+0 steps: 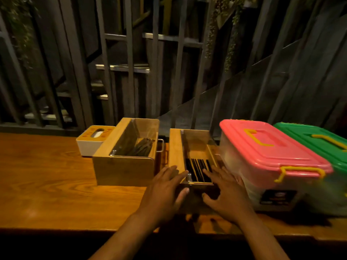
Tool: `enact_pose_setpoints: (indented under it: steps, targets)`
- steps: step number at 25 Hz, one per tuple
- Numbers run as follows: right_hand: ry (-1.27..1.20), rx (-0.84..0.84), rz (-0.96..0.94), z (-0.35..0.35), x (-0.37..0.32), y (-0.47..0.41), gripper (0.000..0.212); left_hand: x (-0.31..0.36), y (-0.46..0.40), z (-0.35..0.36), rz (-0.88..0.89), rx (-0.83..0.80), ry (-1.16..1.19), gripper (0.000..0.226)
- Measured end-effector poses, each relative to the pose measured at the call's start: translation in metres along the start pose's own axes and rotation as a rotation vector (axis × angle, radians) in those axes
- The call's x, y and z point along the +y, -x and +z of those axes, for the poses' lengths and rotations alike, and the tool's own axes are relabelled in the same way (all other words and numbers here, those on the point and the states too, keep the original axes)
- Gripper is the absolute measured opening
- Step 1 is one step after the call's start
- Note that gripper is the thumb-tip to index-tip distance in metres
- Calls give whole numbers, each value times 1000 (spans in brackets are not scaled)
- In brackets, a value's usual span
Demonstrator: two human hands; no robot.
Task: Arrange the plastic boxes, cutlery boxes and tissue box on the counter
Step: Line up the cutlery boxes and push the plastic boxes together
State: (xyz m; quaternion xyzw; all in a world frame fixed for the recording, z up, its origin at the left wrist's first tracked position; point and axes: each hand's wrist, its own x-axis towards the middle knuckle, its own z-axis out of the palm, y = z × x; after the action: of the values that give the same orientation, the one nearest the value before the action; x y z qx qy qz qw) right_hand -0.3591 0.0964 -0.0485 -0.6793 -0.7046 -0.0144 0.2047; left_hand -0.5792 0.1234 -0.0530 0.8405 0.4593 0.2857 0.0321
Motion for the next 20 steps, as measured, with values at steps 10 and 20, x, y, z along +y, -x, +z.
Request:
enact_pose_setpoints:
  steps: [10,20]
  targets:
    - [-128,-42,-135,14,36,-25,71,15,-17,50,-158,70,-129,48]
    - [-96,-39,-104,34,39,-83,73,-21,-63,60,-143,49,-121,48]
